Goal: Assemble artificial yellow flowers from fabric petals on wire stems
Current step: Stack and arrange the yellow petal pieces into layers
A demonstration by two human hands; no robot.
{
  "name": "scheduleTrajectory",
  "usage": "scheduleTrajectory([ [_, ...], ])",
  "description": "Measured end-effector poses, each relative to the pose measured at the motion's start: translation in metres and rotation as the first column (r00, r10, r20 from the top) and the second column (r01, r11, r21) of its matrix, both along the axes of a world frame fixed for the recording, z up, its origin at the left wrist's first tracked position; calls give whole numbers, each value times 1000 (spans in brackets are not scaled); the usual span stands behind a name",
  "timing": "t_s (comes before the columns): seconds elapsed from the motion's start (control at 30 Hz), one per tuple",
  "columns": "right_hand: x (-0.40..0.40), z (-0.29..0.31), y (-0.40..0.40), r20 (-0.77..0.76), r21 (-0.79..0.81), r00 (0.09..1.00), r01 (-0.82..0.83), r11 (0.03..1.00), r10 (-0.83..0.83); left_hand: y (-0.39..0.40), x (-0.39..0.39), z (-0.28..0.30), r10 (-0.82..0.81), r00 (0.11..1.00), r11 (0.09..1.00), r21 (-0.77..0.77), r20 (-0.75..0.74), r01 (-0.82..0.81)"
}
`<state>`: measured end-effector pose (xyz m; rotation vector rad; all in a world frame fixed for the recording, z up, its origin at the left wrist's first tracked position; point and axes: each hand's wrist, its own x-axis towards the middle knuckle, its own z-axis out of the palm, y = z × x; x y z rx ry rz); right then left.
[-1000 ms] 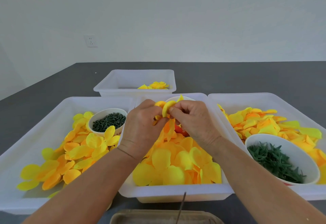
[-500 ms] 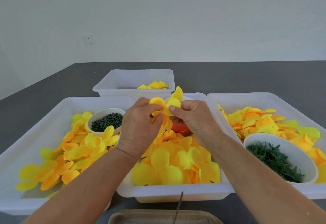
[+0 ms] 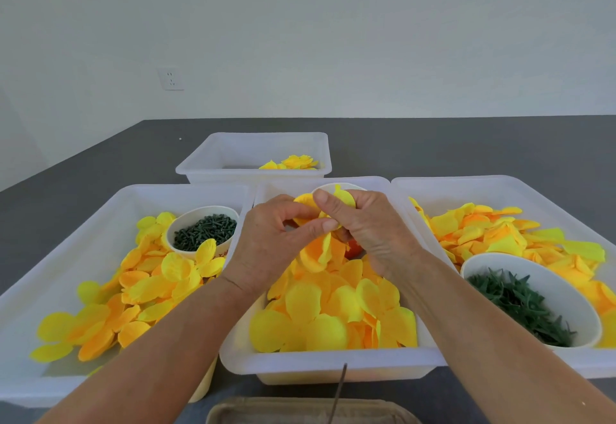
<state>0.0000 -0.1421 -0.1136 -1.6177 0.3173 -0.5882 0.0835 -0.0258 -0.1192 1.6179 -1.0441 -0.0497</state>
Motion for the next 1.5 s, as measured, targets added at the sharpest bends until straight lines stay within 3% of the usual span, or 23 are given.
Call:
scheduleTrajectory([
  [0.17, 0, 1, 2, -24, -38, 999, -25, 999, 24, 1, -1, 0, -66, 991, 998, -12, -115, 65],
  [0.27, 0, 2, 1, 2, 28, 999, -41, 999, 41, -1, 5, -4, -66, 972, 997, -46, -224, 57],
  [0.43, 0, 2, -12, 40, 150, 996, 67, 986, -74, -3, 18, -9, 157, 942, 976, -102, -295, -195],
  [0.77, 0, 1, -19, 116, 123, 923, 354, 927, -368, 1, 33, -11, 399, 842, 882, -100, -363, -461],
  [1.03, -4, 7, -21, 168, 227, 899, 363, 904, -404, 0, 22, -5, 287, 860, 927, -105, -423, -361],
  [1.2, -4, 8, -23, 204, 115, 870, 434, 894, -449, 0, 20, -3, 266, 876, 939, -97, -403, -330],
  [1.33, -4, 7, -23, 271, -37, 829, 517, 855, -489, 3, 24, -4, 404, 852, 884, -96, -334, -457],
  [1.5, -3, 3, -26, 293, -93, 804, 563, 821, -517, 7, 31, -2, 533, 796, 807, -111, -289, -580],
])
